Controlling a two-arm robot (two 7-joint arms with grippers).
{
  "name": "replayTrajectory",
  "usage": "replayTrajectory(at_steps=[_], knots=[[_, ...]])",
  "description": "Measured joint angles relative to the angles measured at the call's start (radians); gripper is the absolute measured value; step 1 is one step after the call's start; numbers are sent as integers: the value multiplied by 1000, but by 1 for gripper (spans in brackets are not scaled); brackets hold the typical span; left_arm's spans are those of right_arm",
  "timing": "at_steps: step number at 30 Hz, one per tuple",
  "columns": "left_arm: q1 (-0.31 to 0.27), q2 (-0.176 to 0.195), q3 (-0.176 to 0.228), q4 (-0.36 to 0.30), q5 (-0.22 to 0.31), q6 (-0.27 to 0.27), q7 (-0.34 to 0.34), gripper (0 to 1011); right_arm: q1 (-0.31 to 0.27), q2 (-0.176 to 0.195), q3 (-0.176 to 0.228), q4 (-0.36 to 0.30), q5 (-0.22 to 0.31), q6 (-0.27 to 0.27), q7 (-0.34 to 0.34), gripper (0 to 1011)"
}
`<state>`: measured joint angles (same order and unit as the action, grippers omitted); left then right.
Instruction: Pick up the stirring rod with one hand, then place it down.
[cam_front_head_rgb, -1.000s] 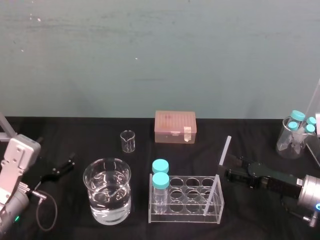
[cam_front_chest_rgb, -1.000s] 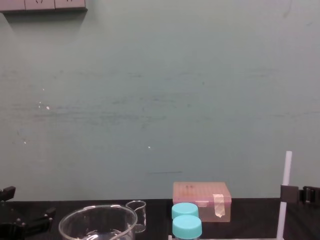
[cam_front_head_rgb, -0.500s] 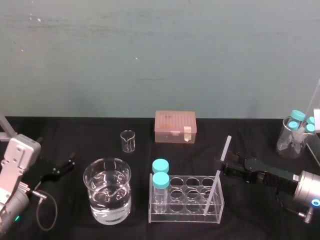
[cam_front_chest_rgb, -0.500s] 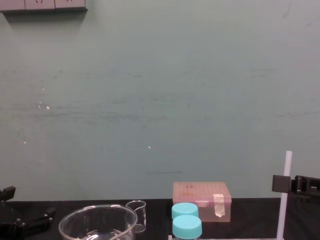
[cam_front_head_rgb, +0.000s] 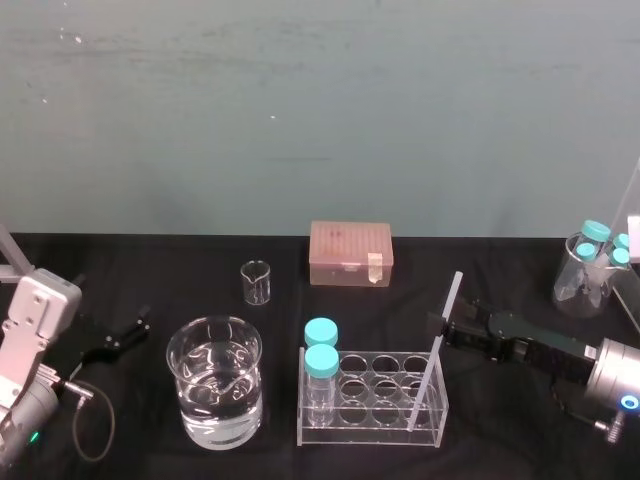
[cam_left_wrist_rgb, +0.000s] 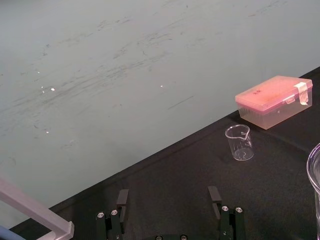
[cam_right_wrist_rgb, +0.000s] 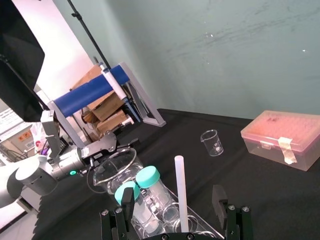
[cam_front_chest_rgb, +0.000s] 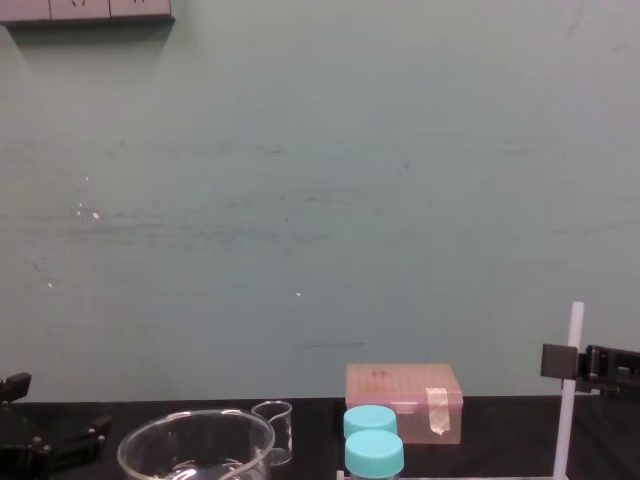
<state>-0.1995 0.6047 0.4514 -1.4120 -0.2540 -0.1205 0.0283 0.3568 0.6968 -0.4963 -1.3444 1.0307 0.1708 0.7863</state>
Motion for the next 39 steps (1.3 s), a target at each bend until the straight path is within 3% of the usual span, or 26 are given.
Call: replayTrajectory(at_steps=[27, 33, 39], knots=[[0, 0, 0, 0, 0, 0, 0, 1005, 12, 5, -15, 3, 2, -22, 3, 995], [0, 0, 0, 0, 0, 0, 0, 1005, 12, 5, -14, 3, 2, -21, 4, 863], [0, 0, 0, 0, 0, 0, 0, 1005, 11, 5, -14, 3, 2, -21, 5, 657]])
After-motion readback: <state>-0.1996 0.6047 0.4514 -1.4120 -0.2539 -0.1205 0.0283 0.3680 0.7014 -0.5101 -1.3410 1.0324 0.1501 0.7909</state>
